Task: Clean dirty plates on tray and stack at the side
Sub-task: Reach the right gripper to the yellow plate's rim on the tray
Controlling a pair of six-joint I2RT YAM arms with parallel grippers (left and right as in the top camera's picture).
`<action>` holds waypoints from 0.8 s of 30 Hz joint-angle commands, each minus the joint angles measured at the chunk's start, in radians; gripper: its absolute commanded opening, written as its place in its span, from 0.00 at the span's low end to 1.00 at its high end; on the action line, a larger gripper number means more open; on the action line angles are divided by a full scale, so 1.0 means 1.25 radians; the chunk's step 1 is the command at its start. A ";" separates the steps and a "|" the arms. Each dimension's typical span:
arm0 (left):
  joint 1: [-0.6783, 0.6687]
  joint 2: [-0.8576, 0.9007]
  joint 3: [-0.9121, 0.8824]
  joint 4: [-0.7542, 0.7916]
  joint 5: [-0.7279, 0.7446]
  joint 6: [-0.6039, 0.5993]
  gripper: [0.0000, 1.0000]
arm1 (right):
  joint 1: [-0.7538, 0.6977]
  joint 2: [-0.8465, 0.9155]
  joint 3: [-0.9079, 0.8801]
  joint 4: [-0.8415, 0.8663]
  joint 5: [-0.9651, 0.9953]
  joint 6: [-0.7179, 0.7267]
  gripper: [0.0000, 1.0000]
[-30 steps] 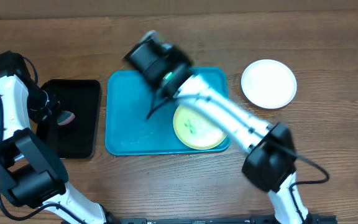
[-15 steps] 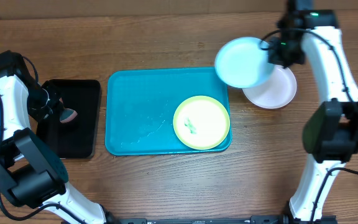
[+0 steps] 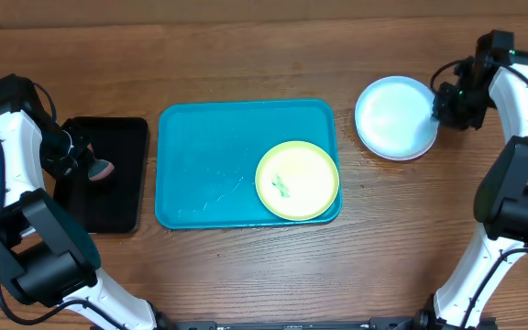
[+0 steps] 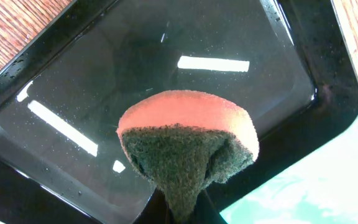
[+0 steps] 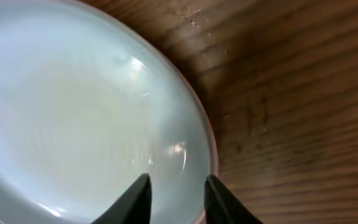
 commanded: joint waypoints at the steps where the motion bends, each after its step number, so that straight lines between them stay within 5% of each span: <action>1: -0.005 -0.013 -0.003 0.001 0.012 0.016 0.04 | 0.016 -0.021 -0.009 0.007 -0.025 0.000 0.33; 11: -0.005 -0.013 -0.003 0.000 0.012 0.016 0.04 | 0.120 -0.056 -0.007 -0.037 -0.289 -0.234 0.39; 16: -0.005 -0.013 -0.003 0.001 0.012 0.016 0.04 | 0.240 -0.054 -0.008 -0.054 -0.260 -0.375 0.41; 24: -0.005 -0.013 -0.003 -0.001 0.012 0.016 0.04 | 0.407 -0.048 -0.008 0.013 -0.058 -0.387 0.41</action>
